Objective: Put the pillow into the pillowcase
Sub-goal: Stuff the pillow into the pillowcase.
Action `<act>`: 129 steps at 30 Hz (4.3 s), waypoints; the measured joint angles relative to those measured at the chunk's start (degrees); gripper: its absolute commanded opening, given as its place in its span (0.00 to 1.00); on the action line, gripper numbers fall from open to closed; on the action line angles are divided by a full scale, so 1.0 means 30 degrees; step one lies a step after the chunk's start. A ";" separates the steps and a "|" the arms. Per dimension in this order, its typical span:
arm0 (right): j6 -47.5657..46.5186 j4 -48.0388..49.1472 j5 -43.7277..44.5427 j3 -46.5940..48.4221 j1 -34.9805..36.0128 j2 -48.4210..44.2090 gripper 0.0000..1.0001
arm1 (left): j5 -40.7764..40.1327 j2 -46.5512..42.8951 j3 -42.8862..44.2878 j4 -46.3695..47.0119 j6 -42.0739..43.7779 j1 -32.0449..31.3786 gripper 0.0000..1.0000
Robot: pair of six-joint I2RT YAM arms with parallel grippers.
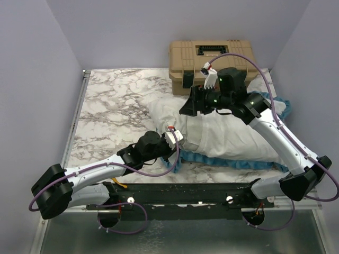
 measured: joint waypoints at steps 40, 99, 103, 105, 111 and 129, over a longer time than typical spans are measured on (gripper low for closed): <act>-0.1705 -0.0991 0.5945 -0.1581 0.2251 0.6929 0.25 | -0.4736 -0.1428 0.1195 -0.3206 -0.3993 -0.0197 0.00; -0.1858 0.3213 -0.3548 -0.5034 0.1115 0.6040 0.46 | 0.3402 0.1734 0.6768 -0.6572 -0.6929 0.4503 0.00; -0.1858 0.3228 -0.4058 -0.5173 0.1086 0.6098 0.51 | 0.2718 0.1064 0.5697 -0.5887 -0.7832 0.4371 0.00; -0.1836 0.3228 -0.4160 -0.5187 0.1086 0.6098 0.56 | 0.2076 0.0583 0.5107 -0.5625 -0.8459 0.4269 0.00; -0.2331 0.2871 -0.3723 -0.5202 0.1027 0.5559 0.72 | 0.1311 0.0291 0.4503 -0.5413 -1.0083 0.4124 0.00; -0.3825 -0.1603 0.0036 -0.0248 0.1472 0.1996 0.82 | -0.2470 0.2980 0.2426 -0.1472 -1.1358 0.4313 0.00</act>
